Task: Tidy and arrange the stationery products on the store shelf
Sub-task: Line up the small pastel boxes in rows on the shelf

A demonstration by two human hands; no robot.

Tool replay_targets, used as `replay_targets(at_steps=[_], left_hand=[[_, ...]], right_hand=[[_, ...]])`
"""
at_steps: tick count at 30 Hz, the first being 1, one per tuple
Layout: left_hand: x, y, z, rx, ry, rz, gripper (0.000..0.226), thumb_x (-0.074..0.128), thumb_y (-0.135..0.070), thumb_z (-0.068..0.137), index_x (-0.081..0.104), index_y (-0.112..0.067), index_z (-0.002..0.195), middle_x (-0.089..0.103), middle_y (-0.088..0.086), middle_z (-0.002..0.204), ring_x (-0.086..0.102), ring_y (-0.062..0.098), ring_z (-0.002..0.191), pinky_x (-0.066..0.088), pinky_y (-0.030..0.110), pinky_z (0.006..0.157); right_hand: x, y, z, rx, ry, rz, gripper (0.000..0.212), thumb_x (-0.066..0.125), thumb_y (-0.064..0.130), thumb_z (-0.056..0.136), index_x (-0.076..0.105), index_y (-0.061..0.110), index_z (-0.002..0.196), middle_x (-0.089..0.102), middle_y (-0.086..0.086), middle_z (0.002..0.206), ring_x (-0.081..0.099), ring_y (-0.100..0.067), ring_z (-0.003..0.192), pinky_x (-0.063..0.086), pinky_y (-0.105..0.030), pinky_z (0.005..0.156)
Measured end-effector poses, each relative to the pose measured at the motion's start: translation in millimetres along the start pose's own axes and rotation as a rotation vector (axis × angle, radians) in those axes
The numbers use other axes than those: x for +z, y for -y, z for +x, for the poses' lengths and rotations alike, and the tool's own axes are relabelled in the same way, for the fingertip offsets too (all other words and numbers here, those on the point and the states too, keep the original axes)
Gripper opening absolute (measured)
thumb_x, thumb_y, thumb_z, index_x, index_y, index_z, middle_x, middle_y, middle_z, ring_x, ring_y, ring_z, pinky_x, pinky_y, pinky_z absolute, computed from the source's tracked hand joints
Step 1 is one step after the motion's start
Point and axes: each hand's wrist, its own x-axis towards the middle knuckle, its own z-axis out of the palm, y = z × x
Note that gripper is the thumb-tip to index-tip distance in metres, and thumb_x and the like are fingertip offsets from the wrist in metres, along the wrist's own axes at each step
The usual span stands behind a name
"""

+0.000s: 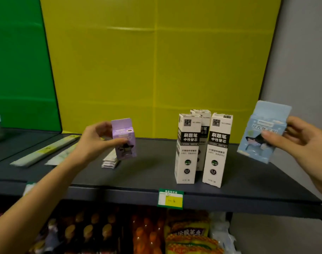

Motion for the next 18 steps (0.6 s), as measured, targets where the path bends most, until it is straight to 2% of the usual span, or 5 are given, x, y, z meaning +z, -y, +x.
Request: replay_targets(at_steps=[3,7,13,16,18], left_hand=[[-39,-5,-32,-0.033,0.005,0.029,0.036,0.085,-0.04,0.054,0.067,-0.031,0.084,0.073,-0.02,0.083,0.064,-0.006,0.075,0.051,0.009,0.07],[-99,-1,-71,-0.071,-0.051,0.088,0.028,0.075,-0.012,0.069,0.062,-0.023,0.091,0.072,-0.022,0.081,0.064,-0.006,0.075,0.051,0.009,0.07],[-202,3,-121,-0.154,-0.121,0.195,0.04,0.073,-0.03,0.062,0.063,-0.021,0.099,0.072,-0.013,0.098,0.067,0.006,0.089,0.055,0.025,0.081],[-252,8,-141,-0.157,-0.155,0.24,0.054,0.077,-0.054,0.056,0.064,-0.023,0.098,0.073,-0.007,0.096,0.068,0.008,0.086,0.055,0.02,0.076],[-288,14,-152,-0.17,-0.196,0.273,0.053,0.08,-0.052,0.055,0.064,-0.024,0.096,0.072,-0.002,0.091,0.067,0.014,0.086,0.053,0.016,0.071]], right_hand=[[41,12,-7,-0.055,0.113,0.056,0.061,0.073,0.075,0.032,0.064,0.049,0.086,0.069,0.031,0.093,0.064,0.01,0.089,0.051,-0.004,0.066],[107,24,-10,-0.059,0.238,0.161,0.032,0.069,0.036,0.063,0.06,0.038,0.094,0.068,0.034,0.088,0.062,0.014,0.088,0.049,-0.003,0.066],[230,36,-12,-0.059,0.42,0.246,0.031,0.069,0.031,0.062,0.06,0.032,0.093,0.068,0.015,0.099,0.064,0.004,0.091,0.052,-0.008,0.073],[300,48,-16,-0.055,0.477,0.28,0.025,0.07,0.02,0.074,0.061,0.032,0.094,0.068,0.013,0.101,0.064,-0.002,0.095,0.052,-0.013,0.078],[348,60,-19,-0.05,0.499,0.307,0.024,0.069,0.016,0.077,0.061,0.031,0.094,0.068,0.013,0.101,0.064,-0.009,0.098,0.051,-0.014,0.079]])
